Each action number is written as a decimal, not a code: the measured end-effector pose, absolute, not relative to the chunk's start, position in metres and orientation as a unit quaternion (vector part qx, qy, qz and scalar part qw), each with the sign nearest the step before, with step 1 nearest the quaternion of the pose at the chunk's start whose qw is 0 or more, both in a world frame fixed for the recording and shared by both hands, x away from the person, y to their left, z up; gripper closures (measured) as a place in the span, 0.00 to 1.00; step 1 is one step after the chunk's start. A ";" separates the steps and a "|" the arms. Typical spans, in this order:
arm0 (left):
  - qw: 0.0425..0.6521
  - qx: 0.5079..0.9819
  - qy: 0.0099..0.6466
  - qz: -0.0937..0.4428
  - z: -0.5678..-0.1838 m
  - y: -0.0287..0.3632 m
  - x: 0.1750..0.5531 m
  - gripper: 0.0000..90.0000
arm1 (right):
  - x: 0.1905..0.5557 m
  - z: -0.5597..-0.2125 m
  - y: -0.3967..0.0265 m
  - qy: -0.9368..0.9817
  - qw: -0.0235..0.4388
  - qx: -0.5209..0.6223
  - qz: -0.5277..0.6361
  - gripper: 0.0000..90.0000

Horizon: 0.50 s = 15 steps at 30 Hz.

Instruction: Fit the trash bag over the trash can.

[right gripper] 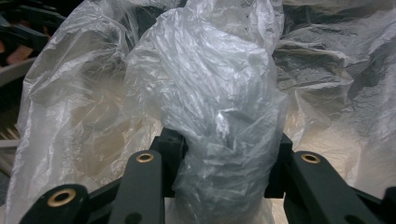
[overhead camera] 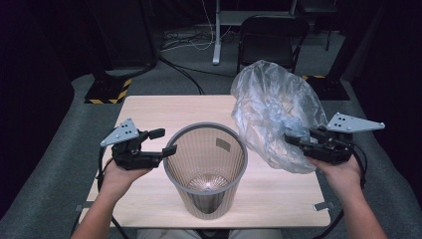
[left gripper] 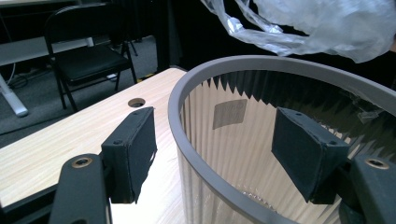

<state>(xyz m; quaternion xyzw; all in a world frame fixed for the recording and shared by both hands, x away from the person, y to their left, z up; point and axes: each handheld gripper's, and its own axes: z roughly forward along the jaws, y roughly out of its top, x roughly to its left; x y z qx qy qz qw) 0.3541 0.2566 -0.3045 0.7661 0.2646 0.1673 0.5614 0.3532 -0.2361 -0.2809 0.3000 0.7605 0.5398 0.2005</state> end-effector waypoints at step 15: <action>0.565 0.761 0.268 0.172 -0.296 0.266 0.346 0.34 | 0.327 -0.258 -0.199 0.770 0.181 0.229 0.567 0.68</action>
